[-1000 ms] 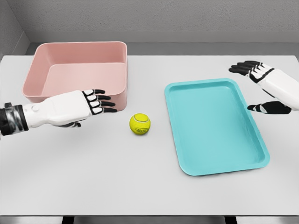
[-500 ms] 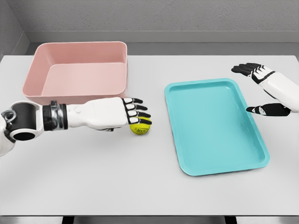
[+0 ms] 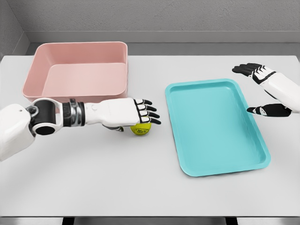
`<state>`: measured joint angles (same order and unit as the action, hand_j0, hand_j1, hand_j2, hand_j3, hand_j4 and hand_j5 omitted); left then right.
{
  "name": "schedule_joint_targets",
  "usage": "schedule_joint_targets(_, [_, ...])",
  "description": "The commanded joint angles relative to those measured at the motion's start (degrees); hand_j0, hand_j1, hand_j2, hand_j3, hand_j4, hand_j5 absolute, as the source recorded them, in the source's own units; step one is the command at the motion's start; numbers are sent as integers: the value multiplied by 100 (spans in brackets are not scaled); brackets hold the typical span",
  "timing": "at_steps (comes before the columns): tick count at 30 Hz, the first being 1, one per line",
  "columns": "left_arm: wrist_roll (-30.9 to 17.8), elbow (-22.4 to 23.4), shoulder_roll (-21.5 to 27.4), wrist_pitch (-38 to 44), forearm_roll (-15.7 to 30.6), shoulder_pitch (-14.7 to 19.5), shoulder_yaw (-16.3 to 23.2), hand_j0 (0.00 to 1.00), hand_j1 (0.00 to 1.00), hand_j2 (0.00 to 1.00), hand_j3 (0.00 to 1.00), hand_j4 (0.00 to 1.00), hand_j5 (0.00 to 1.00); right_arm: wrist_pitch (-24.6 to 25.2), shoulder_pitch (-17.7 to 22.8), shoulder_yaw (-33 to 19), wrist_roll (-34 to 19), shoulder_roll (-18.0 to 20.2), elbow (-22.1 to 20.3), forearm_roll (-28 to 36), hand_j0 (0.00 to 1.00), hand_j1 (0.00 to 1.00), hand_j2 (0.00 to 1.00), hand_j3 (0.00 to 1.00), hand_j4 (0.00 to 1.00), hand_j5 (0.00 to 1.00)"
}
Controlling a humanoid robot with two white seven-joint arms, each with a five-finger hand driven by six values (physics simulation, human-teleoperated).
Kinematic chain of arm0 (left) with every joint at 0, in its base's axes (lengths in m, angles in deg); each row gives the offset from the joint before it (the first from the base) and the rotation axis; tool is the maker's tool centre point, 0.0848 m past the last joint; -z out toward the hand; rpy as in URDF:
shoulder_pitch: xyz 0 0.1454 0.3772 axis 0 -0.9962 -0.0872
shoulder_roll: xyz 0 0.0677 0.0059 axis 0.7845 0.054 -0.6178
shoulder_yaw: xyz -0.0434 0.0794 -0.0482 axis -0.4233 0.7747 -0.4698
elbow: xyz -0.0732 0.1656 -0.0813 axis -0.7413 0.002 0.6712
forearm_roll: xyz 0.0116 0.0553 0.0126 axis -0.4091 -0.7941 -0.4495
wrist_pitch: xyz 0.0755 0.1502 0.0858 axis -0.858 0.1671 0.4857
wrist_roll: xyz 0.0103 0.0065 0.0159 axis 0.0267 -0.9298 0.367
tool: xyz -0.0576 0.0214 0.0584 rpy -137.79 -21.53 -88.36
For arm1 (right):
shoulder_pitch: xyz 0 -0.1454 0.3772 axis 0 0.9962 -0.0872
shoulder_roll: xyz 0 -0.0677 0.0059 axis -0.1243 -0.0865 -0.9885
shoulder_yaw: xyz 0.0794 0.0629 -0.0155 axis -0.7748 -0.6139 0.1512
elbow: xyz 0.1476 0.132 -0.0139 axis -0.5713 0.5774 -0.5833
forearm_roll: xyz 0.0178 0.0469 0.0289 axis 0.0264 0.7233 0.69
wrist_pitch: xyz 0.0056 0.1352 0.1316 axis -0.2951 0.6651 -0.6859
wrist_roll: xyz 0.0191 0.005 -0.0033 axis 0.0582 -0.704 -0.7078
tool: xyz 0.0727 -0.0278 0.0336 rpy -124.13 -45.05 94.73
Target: Put the tennis from the blue tray into the pink basket with both arms
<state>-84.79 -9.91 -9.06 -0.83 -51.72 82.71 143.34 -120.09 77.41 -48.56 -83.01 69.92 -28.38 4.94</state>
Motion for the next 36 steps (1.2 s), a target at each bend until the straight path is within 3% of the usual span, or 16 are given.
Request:
schedule_joint_targets(1, [3,97,-36,5,44,0,38,100,100,100,100,100,100,17,0,-1,3,4,-2,44,100,100,100,100,100,100])
schedule_joint_targets(12, [3,510,-317,5,26,53,91,100,100,100,100,100,100,17,0,-1,3,4,-20,44,100,100,100,100,100,100])
schedule_joint_targets(25, [3,580,-318,5,18,53,161,100,100,100,100,100,100,17,0,-1,3,-5,-46,44,100,100,100,100,100,100])
schedule_joint_targets(28, [-120,580,-318,5,0,44,170,84,84,84,84,84,84,17,0,-1,3,4,-46,44,100,100,100,100,100,100])
schedule_joint_targets(36, [-348,580,-467,5,9,88,205,69,69,69,69,69,69,17,0,-1,3,4,-46,52,100,100,100,100,100,100])
